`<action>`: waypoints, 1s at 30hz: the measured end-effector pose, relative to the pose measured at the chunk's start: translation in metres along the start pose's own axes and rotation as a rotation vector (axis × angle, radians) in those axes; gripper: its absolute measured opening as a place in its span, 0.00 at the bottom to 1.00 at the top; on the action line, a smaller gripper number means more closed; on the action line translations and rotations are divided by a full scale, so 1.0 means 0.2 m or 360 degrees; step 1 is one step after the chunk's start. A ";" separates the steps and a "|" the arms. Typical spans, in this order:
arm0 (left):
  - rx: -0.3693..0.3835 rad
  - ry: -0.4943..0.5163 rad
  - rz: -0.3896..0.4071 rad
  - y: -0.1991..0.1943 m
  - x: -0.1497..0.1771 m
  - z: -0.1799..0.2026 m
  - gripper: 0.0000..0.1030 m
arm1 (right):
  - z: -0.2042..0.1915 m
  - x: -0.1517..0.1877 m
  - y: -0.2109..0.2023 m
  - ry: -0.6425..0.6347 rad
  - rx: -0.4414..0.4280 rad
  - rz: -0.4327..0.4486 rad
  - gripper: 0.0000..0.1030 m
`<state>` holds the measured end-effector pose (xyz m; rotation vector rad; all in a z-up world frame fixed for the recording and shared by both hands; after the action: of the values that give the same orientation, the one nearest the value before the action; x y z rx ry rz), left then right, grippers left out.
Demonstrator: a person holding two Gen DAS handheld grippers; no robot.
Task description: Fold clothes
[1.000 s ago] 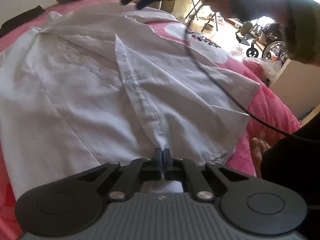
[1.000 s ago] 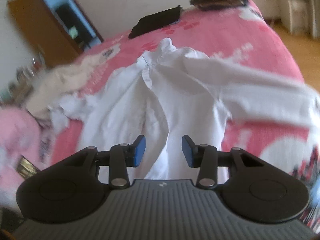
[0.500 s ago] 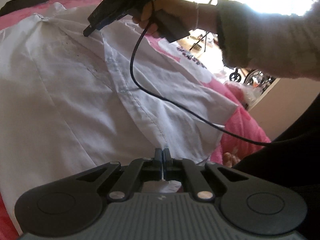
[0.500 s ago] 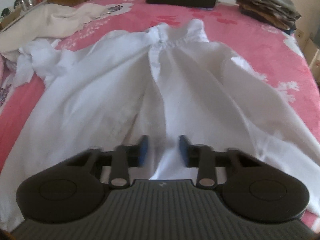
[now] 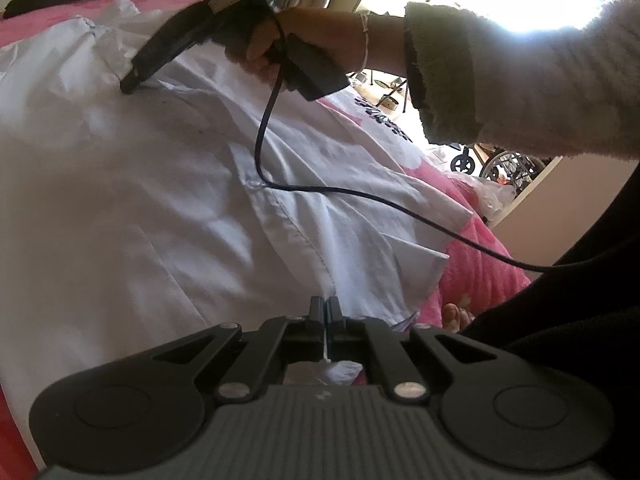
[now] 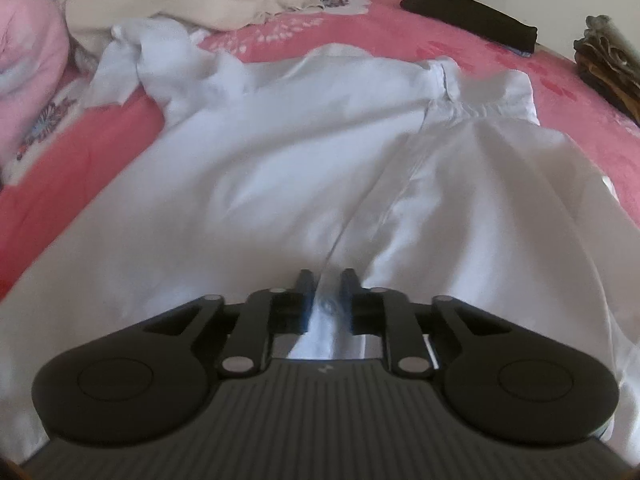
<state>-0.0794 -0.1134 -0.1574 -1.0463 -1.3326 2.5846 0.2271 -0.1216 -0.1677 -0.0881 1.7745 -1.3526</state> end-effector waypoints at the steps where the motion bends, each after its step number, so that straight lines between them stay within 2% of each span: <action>1: 0.0001 -0.0006 0.0003 0.00 0.00 0.00 0.02 | 0.02 -0.02 -0.03 0.0043 -0.0003 0.0037 0.23; 3: 0.0003 -0.0015 0.0009 0.00 0.00 -0.01 0.02 | 0.08 -0.06 -0.11 0.0149 0.0000 0.0123 0.30; 5: 0.0008 -0.0019 0.0015 -0.01 0.00 -0.01 0.02 | 0.15 -0.07 -0.20 0.0273 0.0010 0.0217 0.31; 16: -0.0002 -0.0008 0.0022 -0.03 0.03 -0.01 0.02 | 0.19 0.31 -0.55 0.0689 -0.0183 0.0201 0.31; 24: -0.0085 0.0036 0.0069 -0.08 0.04 0.03 0.02 | 0.02 0.42 -0.60 0.0701 -0.0326 0.0168 0.31; 30: -0.0170 0.0182 0.0216 -0.20 0.00 0.12 0.02 | -0.06 0.43 -0.62 0.0684 -0.0345 0.0163 0.31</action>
<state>-0.1031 -0.1055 -0.1182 -1.3240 -1.4326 2.5247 0.1141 -0.2087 -0.1181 0.1880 2.2487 -1.1605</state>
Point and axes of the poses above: each gripper's, at about its wrist camera, not at the fingertips, and y roughly the way its jaws point, z to its right, x to its underside, the point moved 10 cm from there along y, roughly the way its jaws point, and after that the axes turned 3 degrees about -z, right-handed, at the moved point
